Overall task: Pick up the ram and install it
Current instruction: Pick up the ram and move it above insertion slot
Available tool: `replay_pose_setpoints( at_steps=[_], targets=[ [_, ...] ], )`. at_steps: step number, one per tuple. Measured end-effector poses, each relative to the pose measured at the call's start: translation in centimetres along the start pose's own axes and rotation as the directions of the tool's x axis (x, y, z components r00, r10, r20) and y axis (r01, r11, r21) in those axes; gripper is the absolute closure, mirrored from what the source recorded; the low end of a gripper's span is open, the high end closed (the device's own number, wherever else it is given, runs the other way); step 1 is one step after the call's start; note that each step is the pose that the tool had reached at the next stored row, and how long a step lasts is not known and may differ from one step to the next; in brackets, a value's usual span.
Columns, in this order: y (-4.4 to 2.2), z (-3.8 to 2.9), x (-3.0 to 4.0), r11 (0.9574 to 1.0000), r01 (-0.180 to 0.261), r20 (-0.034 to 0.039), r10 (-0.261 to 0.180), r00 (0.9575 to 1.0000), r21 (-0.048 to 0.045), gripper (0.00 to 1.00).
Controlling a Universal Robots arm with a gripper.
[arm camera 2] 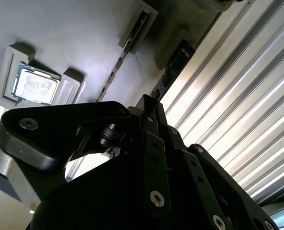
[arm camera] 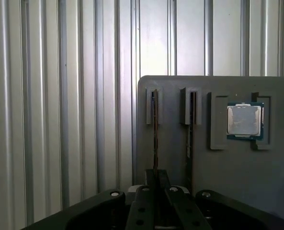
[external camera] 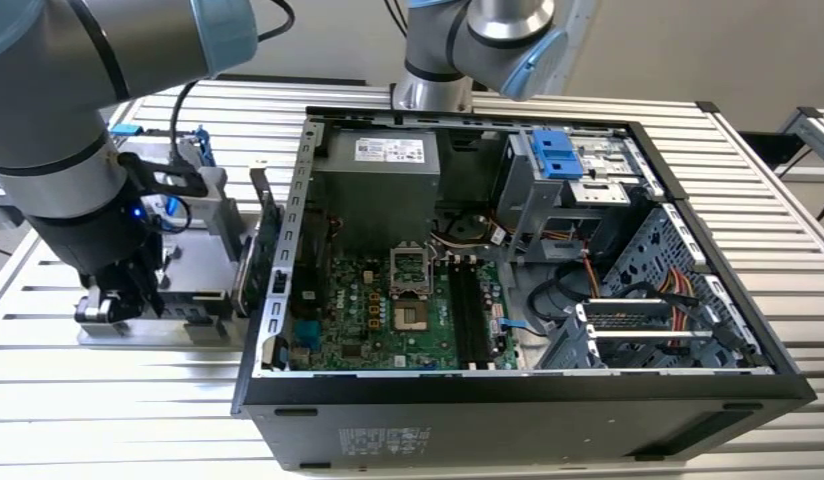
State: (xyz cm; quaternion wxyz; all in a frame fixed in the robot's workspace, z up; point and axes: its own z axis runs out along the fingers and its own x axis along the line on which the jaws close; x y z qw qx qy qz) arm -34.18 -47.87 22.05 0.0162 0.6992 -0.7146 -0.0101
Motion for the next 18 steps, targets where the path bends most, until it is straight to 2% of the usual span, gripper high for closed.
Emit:
replay_pose_setpoints(
  at_steps=[16,18],
  targets=[
    [0.02,-0.51,0.00,1.0000,0.000,0.0000,0.000,1.0000,0.0001,1.00],
    [0.03,-0.72,0.01,1.0000,0.000,0.0000,0.000,1.0000,0.0000,1.00]
  ],
)
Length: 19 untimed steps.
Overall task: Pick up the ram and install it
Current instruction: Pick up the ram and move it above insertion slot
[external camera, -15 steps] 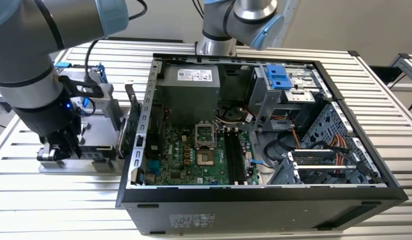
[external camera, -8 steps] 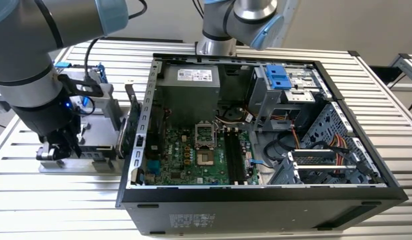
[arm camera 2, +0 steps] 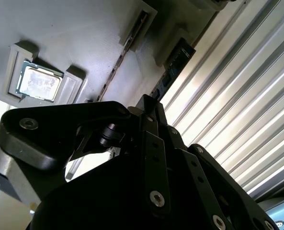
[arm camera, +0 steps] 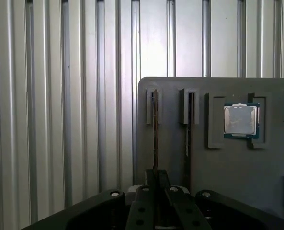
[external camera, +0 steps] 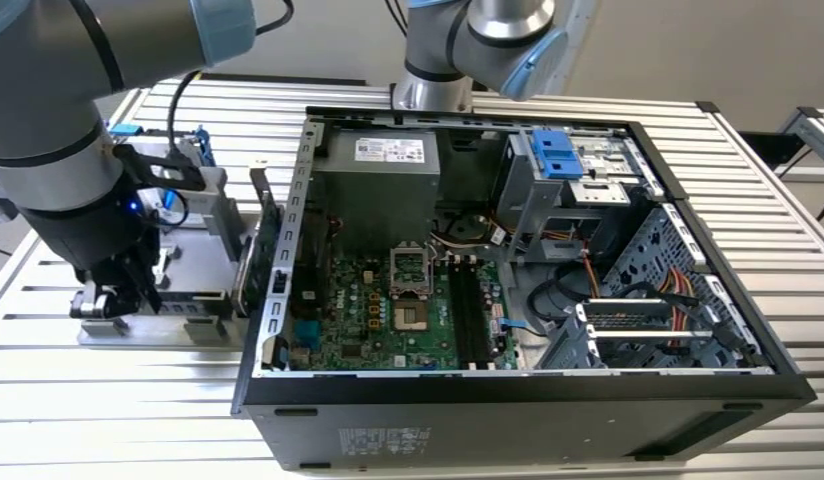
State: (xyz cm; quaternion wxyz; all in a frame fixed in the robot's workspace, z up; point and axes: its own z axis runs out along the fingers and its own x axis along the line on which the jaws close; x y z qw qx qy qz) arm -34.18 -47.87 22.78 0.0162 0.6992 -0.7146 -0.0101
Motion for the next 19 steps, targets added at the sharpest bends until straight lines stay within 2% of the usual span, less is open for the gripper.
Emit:
replay_pose_setpoints(
  at_steps=[19],
  targets=[
    [0.02,-0.59,0.00,1.0000,0.000,0.0000,0.000,1.0000,0.0000,1.00]
  ],
)
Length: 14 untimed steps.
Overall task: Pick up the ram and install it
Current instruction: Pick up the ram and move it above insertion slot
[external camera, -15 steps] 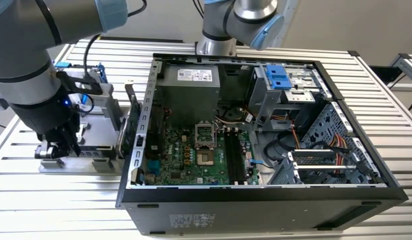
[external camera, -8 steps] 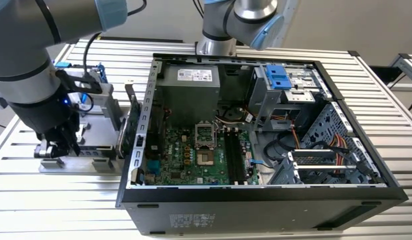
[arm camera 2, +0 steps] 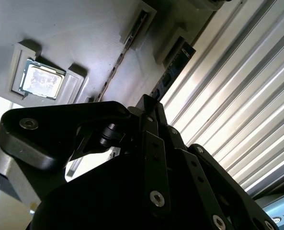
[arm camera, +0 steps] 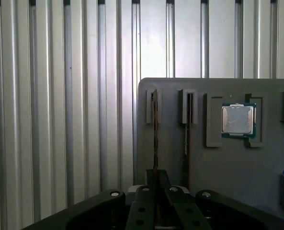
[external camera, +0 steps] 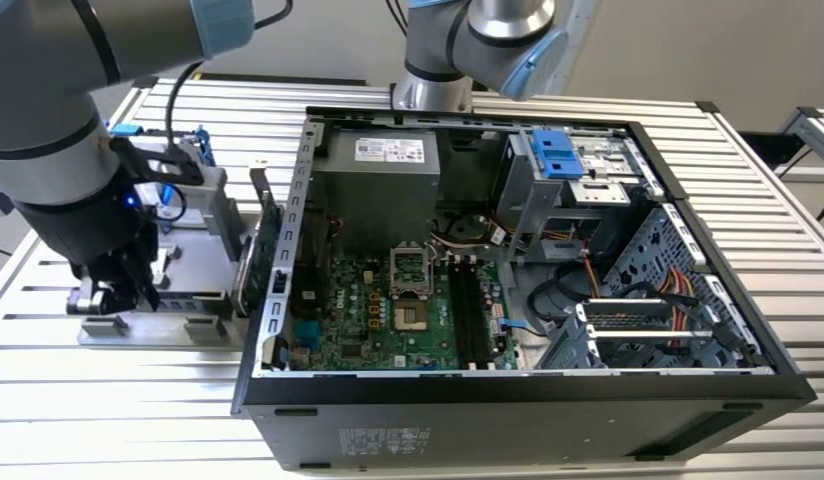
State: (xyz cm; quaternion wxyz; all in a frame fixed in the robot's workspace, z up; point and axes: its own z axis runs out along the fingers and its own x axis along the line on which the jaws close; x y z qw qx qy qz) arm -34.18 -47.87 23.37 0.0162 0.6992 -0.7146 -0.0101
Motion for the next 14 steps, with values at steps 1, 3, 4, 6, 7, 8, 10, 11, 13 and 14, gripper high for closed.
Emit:
replay_pose_setpoints(
  at_steps=[1,3,4,6,7,8,10,11,13,14],
  targets=[
    [0.00,-0.03,0.00,1.0000,0.000,0.0000,0.000,1.0000,0.0000,1.00],
    [0.00,-0.10,0.00,1.0000,0.000,0.0000,0.000,1.0000,0.0000,1.00],
    [0.01,-0.13,0.00,1.0000,0.000,0.0000,0.000,1.0000,0.0000,1.00],
    [0.01,-0.19,0.00,1.0000,0.000,0.0001,0.000,1.0000,0.0000,1.00],
    [0.01,-0.22,0.00,1.0000,0.000,0.0000,0.000,1.0000,0.0000,1.00],
    [0.01,-0.25,0.00,1.0000,0.000,0.0001,0.000,1.0000,0.0001,1.00],
    [0.01,-0.31,0.00,1.0000,0.000,0.0000,0.000,1.0000,0.0000,1.00],
    [0.01,-0.33,0.00,1.0000,0.000,0.0001,0.000,1.0000,0.0001,1.00],
    [0.02,-0.39,0.00,1.0000,0.000,0.0000,0.000,1.0000,0.0000,1.00],
    [0.02,-0.42,0.01,1.0000,0.000,0.0000,0.000,1.0000,0.0000,1.00]
  ],
)
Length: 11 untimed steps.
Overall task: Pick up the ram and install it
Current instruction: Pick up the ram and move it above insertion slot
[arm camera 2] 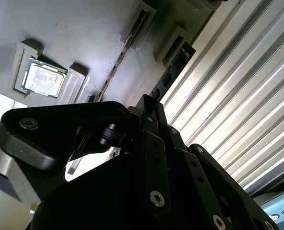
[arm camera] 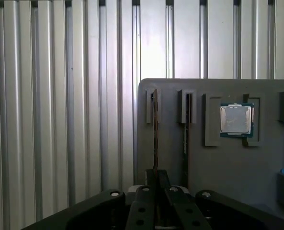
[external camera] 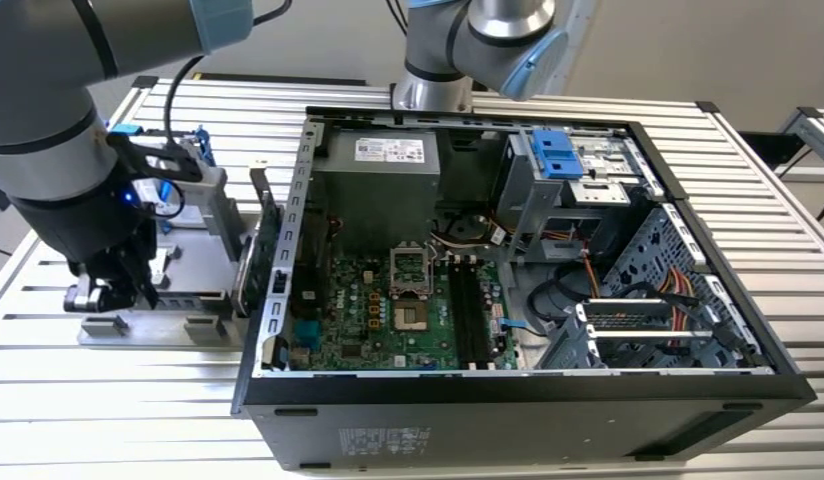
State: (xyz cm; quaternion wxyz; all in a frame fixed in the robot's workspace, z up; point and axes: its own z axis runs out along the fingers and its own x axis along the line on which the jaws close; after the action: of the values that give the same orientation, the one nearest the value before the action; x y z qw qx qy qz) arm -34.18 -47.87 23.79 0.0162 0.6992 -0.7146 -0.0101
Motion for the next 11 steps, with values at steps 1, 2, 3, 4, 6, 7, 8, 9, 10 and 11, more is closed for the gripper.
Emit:
replay_pose_setpoints(
  at_steps=[1,2,3,4,6,7,8,9,10,11],
  targets=[
    [0.00,-0.03,0.00,1.0000,0.000,0.0000,0.000,1.0000,0.0000,1.00],
    [0.00,-0.05,0.00,1.0000,0.000,0.0001,0.000,1.0000,0.0001,1.00],
    [0.00,-0.07,0.00,1.0000,0.000,0.0001,0.000,1.0000,0.0001,1.00],
    [0.00,-0.10,0.00,1.0000,0.000,0.0001,0.000,1.0000,0.0001,1.00],
    [0.01,-0.15,0.00,1.0000,0.000,0.0001,0.000,1.0000,0.0001,1.00],
    [0.01,-0.17,0.00,1.0000,0.000,0.0001,0.000,1.0000,0.0001,1.00],
    [0.01,-0.20,0.00,1.0000,0.000,0.0001,0.000,1.0000,0.0000,1.00],
    [0.01,-0.23,0.00,1.0000,0.000,0.0000,0.000,1.0000,0.0000,1.00],
    [0.01,-0.25,0.00,1.0000,0.000,0.0000,0.000,1.0000,0.0000,1.00],
    [0.01,-0.27,0.00,1.0000,0.000,0.0000,0.000,1.0000,0.0000,1.00]
  ],
)
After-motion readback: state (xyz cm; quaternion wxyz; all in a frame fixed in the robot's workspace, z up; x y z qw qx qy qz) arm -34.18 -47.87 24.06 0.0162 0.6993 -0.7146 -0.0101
